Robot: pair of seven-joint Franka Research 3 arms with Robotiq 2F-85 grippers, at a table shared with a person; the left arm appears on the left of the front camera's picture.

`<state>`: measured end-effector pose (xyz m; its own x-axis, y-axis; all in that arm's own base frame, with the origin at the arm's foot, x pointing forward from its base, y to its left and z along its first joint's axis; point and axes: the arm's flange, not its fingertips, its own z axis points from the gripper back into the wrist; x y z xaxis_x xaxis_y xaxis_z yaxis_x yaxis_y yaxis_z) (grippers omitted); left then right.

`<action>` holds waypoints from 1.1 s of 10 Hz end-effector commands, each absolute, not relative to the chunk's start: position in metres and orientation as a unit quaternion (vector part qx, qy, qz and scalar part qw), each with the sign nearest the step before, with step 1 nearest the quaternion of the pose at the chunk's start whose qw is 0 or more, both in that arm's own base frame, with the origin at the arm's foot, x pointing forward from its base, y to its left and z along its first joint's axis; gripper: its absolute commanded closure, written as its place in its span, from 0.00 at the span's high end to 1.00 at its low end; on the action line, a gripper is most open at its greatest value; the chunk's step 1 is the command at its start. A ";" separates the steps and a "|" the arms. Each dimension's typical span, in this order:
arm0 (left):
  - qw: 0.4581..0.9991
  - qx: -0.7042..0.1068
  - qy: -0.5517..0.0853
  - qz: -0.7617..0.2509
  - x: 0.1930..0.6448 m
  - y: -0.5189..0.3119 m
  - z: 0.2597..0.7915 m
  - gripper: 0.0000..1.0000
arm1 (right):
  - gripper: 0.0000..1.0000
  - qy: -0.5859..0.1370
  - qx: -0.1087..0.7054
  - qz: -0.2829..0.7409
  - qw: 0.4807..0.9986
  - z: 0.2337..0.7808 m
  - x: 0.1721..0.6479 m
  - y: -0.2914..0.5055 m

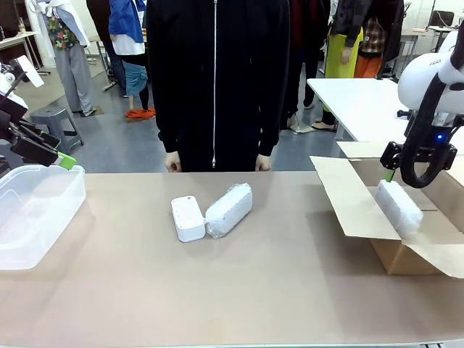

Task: Separate and place wrapped and unwrapped clocks.
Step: If the picked Digital clock is wrapped, place it in the Package Box ; if not, place it in the Organizing box.

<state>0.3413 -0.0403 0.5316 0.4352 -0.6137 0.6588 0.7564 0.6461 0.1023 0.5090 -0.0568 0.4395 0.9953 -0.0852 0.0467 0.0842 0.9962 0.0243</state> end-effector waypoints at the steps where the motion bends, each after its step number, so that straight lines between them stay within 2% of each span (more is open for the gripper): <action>1: 0.840 -0.111 -0.342 -0.407 0.342 -0.040 0.531 1.00 | 1.00 -0.029 0.011 -0.042 0.999 0.468 0.496 -0.051; 6: 0.840 -0.111 -0.342 -0.407 0.342 -0.040 0.531 1.00 | 1.00 -0.081 0.024 -0.039 0.996 0.572 0.442 -0.031; 10: 0.840 -0.111 -0.342 -0.407 0.342 -0.040 0.531 1.00 | 1.00 -0.052 0.041 -0.027 0.997 0.590 0.445 -0.020; 11: 0.840 -0.111 -0.342 -0.407 0.342 -0.040 0.531 1.00 | 1.00 -0.081 0.022 -0.024 0.996 0.586 0.432 -0.029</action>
<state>0.3414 -0.0403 0.5316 0.4354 -0.6137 0.6586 0.7563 0.6461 0.1022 0.4358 -0.0263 0.5838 0.9889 -0.0477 0.1406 0.0405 0.9977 0.0536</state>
